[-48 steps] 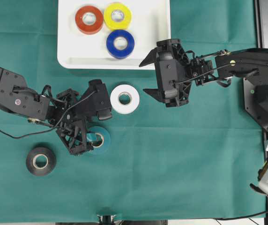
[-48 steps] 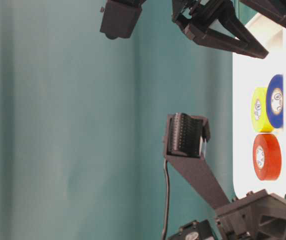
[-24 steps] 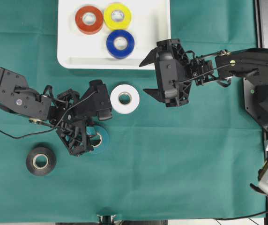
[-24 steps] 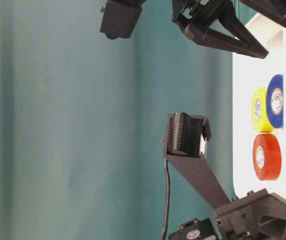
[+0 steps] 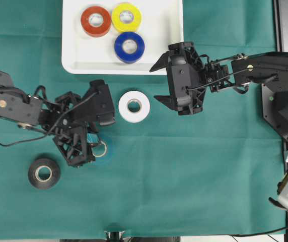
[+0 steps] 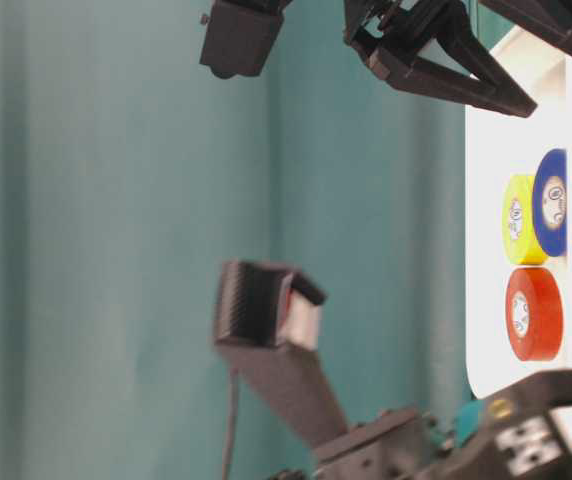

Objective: Put the tape alternately from left to right into the white case.
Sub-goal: 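Grasp the teal roll with the left gripper and carry it to the tray, then release the teal roll in the tray's lower-left and withdraw the left gripper, then lower the right gripper onto the white tape roll and grasp it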

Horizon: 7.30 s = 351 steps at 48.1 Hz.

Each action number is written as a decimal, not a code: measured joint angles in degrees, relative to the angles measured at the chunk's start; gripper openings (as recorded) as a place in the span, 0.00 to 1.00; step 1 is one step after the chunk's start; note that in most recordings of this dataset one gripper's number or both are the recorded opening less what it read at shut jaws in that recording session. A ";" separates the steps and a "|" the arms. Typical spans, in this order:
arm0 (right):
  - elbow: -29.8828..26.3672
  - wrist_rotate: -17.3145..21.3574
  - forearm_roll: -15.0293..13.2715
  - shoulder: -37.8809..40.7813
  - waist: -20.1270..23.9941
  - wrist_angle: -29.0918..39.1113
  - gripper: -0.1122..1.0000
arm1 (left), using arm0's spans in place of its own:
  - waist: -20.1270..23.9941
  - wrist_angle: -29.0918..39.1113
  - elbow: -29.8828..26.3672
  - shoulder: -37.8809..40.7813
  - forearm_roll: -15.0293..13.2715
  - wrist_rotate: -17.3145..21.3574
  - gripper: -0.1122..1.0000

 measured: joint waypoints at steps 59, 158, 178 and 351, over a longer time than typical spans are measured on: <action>0.00 0.09 0.00 0.09 0.09 0.00 0.84 | 26.02 0.09 3.25 -4.57 0.09 23.12 0.33; 0.09 0.44 0.18 0.00 0.35 -0.62 0.83 | 30.32 -5.71 5.01 -4.57 0.09 31.03 0.95; 0.09 0.44 0.18 0.00 0.44 -0.62 0.83 | 23.47 -5.80 8.17 -8.17 0.09 30.94 0.95; -11.07 0.70 0.53 16.79 10.46 1.85 0.14 | 12.83 -7.82 13.10 -10.72 0.00 30.85 0.95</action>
